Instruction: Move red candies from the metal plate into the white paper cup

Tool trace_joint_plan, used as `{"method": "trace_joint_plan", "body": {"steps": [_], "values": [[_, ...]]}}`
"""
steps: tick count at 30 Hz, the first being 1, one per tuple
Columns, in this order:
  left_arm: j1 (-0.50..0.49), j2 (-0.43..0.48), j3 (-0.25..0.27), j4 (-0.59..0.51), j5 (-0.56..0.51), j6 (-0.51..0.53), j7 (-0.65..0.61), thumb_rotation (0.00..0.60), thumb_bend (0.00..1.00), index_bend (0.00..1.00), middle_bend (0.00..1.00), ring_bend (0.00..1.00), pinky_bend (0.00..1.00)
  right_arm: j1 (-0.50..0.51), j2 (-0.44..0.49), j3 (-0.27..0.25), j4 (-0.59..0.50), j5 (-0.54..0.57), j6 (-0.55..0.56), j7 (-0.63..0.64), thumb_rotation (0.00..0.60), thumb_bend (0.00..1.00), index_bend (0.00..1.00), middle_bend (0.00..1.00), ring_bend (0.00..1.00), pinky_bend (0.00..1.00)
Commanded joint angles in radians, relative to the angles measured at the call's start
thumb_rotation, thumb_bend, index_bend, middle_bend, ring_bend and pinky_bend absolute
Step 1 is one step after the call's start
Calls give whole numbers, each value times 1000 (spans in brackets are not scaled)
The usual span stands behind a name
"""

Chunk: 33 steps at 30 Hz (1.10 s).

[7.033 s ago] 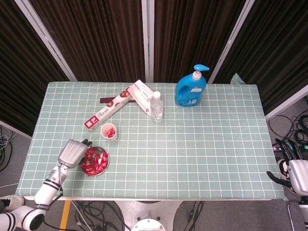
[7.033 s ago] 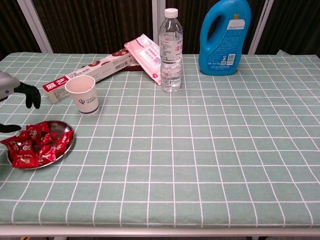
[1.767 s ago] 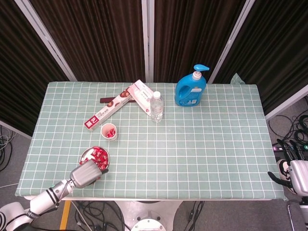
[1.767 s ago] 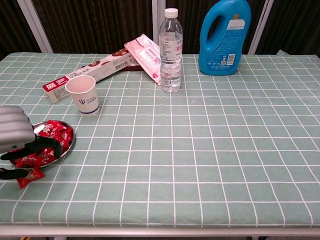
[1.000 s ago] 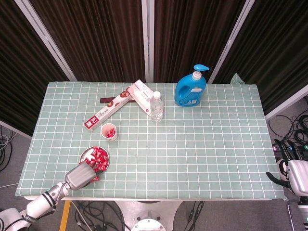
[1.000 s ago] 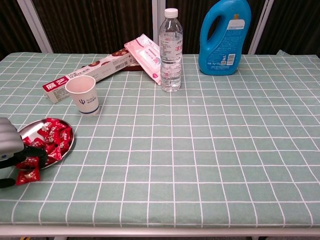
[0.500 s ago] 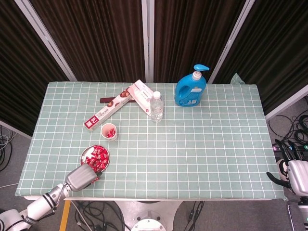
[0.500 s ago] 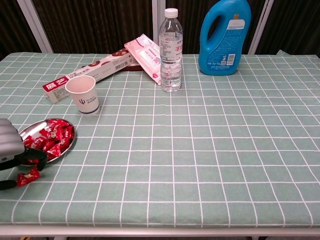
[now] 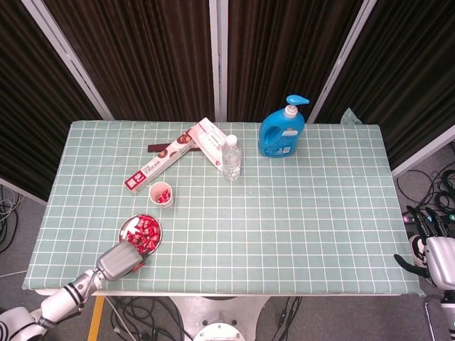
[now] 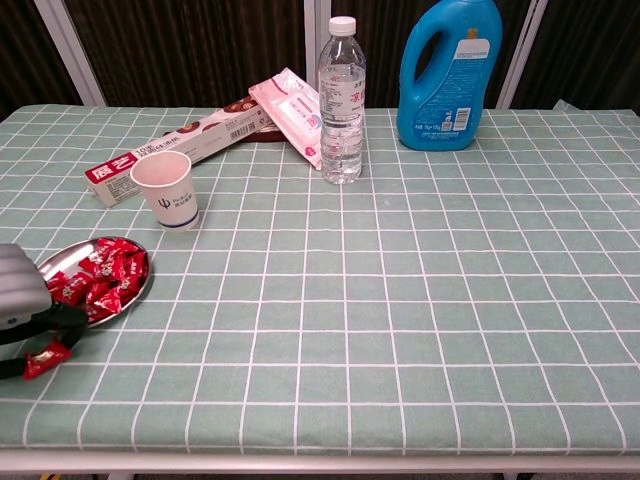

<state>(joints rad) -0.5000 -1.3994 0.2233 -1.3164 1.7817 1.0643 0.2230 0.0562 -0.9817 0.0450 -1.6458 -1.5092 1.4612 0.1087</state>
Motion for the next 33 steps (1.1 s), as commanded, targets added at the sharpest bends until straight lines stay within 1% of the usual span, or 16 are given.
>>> {"method": "trace_joint_plan", "body": {"steps": [1,5,9,13,16,18,19,22,23,26,29,33], "values": [[-1,-3,4,4,4,1,-16,600,358,566,928,978,1000,0,0,0,-1,1,-1,-1,600,94,19,132,43,352],[-3,-6,6,6,6,-1,-35,600,413,590,928,978,1000,0,0,0,-1,2,-1,-2,600,93,19,132,43,352],[-5,-3,5,4,2,1,-69,600,489,623,933,981,1000,1,0,1,0,3,-2,0,600,92,19,132,43,352],[-9,31,-27,-28,-16,43,-123,600,507,627,935,981,1000,1,1,1,2,2,-2,2,600,93,19,132,43,352],[-23,71,-86,-67,-43,87,-143,600,506,622,935,981,1000,3,1,2,4,2,-4,6,600,94,19,132,43,352],[-37,85,-128,-88,-73,91,-146,600,504,614,937,981,1000,4,0,3,7,4,-5,8,600,93,19,132,43,352],[-51,90,-159,-101,-104,78,-157,600,504,609,939,981,1000,4,0,3,9,4,-7,10,600,93,19,132,43,352],[-93,89,-230,-113,-178,30,-193,600,496,597,944,981,1000,7,-2,4,13,3,-10,16,600,93,19,132,43,353],[-112,85,-259,-110,-212,4,-200,600,492,594,944,982,1000,8,-2,4,15,4,-12,18,600,94,19,132,43,353],[-162,64,-319,-90,-299,-73,-190,600,481,583,945,982,1000,11,-2,5,19,6,-16,22,600,94,19,132,43,353],[-204,39,-356,-60,-374,-150,-165,600,474,572,945,982,1000,11,-2,6,23,9,-18,28,600,93,19,132,43,353],[-240,7,-375,-18,-443,-215,-129,600,452,556,945,982,1000,9,-4,6,31,17,-20,36,600,93,19,132,43,353]]}}
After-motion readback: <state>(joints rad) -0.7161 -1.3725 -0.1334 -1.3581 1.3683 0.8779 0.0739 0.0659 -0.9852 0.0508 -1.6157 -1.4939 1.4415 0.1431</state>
